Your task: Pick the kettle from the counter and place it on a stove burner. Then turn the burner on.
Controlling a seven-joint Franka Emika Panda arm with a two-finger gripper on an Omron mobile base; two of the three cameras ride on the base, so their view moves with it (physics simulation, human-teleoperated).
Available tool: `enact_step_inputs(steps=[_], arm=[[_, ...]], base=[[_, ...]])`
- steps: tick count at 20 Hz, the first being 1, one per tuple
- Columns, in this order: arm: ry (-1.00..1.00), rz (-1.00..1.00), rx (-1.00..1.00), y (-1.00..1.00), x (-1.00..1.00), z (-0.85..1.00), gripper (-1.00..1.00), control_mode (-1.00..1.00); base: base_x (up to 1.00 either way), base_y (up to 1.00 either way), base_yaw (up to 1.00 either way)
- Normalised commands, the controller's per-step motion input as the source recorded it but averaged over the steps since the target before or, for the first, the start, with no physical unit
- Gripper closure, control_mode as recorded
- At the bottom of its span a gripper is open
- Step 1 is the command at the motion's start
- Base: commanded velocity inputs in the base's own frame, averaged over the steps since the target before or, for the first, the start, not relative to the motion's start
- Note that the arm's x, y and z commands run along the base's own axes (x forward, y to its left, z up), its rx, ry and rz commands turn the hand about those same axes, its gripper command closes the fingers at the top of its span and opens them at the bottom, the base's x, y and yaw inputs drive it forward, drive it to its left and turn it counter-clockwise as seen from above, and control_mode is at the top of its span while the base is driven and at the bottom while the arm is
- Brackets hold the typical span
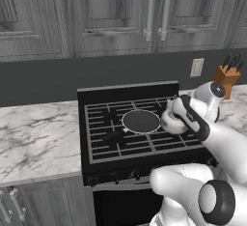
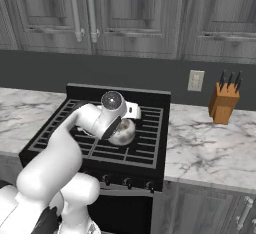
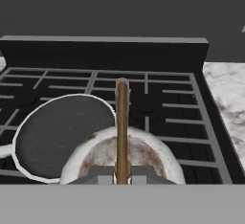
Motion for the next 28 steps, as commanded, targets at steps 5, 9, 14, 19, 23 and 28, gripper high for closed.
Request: enact_step_inputs(steps=[5, 9, 14, 19, 23, 28], arm=[[0.00, 0.00, 0.00, -0.06, 0.18, -0.07, 1.00, -1.00], [0.00, 0.01, 0.00, -0.15, 0.18, -0.05, 1.00, -1.00], [0.00, 0.05, 0.00, -0.25, 0.00, -0.06, 1.00, -1.00], [0.01, 0.03, 0.00, -0.11, 0.00, -0.07, 1.00, -1.00], [0.05, 0.00, 0.00, 0.00, 0.04, -0.04, 1.00, -1.00], [0.04, 0.00, 0.00, 0.00, 0.03, -0.03, 1.00, -1.00]], base=[[0.00, 0.00, 0.00], [0.00, 0.00, 0.00], [0.00, 0.00, 0.00], [0.00, 0.00, 0.00], [0.00, 0.00, 0.00], [0.00, 0.00, 0.00]])
